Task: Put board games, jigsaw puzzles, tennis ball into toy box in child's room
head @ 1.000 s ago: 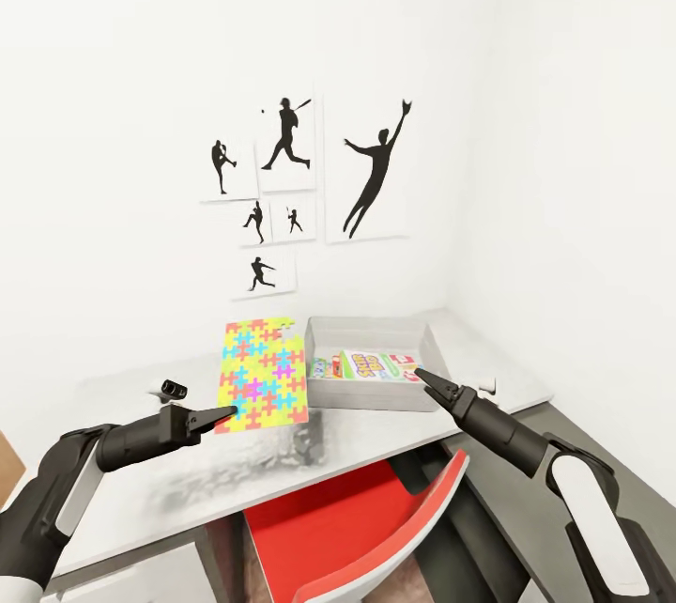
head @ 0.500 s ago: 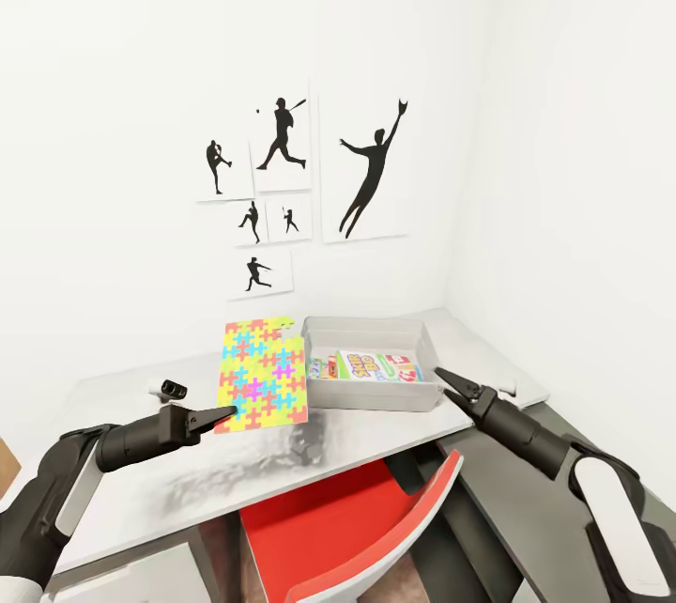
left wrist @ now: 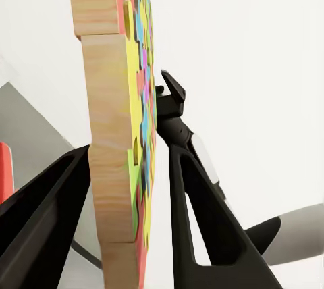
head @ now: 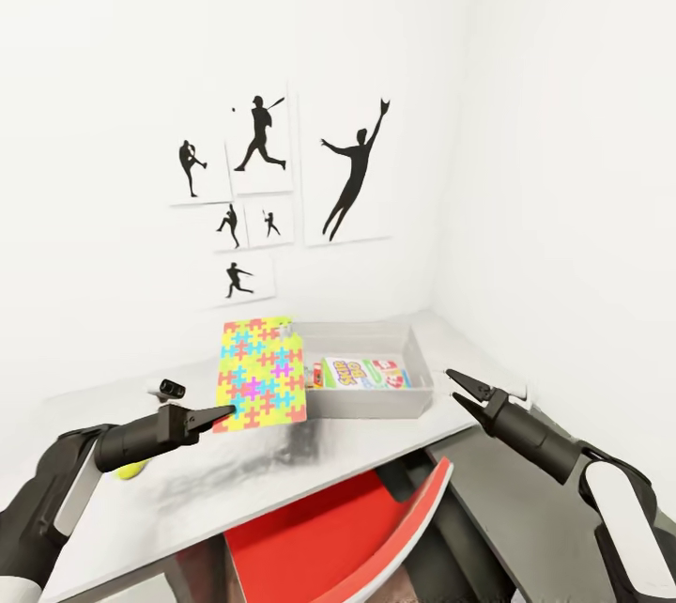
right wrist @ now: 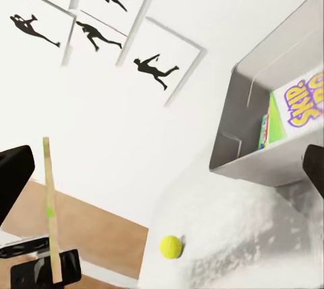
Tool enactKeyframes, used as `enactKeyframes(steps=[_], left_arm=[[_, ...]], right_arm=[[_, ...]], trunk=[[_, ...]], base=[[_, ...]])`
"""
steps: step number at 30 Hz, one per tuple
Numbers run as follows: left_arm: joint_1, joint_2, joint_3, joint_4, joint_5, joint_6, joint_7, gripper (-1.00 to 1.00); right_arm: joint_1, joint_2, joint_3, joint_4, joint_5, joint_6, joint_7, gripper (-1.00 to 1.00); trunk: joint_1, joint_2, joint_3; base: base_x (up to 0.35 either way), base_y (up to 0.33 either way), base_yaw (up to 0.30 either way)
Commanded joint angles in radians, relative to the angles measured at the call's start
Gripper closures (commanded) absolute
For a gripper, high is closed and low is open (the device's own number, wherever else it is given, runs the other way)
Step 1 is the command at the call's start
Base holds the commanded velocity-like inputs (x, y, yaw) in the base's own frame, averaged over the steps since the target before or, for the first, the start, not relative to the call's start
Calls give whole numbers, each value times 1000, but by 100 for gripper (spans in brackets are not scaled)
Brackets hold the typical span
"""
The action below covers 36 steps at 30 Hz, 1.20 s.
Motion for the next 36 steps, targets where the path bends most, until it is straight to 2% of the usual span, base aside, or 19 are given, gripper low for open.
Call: enactKeyframes(steps=[1, 13, 25, 36], left_arm=[[0, 0, 3, -1, 1, 10, -3, 100], [0, 0, 8, -1, 1, 10, -3, 100], [0, 0, 25, 2, 1, 10, -3, 100], [0, -1, 26, 3, 1, 10, -3, 100]], right_arm=[[-1, 0, -1, 0, 4, 5, 6, -100], [-1, 0, -1, -1, 4, -1, 9, -100], [-1, 1, 0, -10, 4, -3, 9, -100], [-1, 3, 0, -13, 5, -3, 9, -100]], trunk=[[0, -2, -2], [0, -2, -2], [0, -2, -2], [0, -2, -2]], base=[[2, 0, -264], [126, 11, -249], [168, 33, -14], [189, 18, 0]])
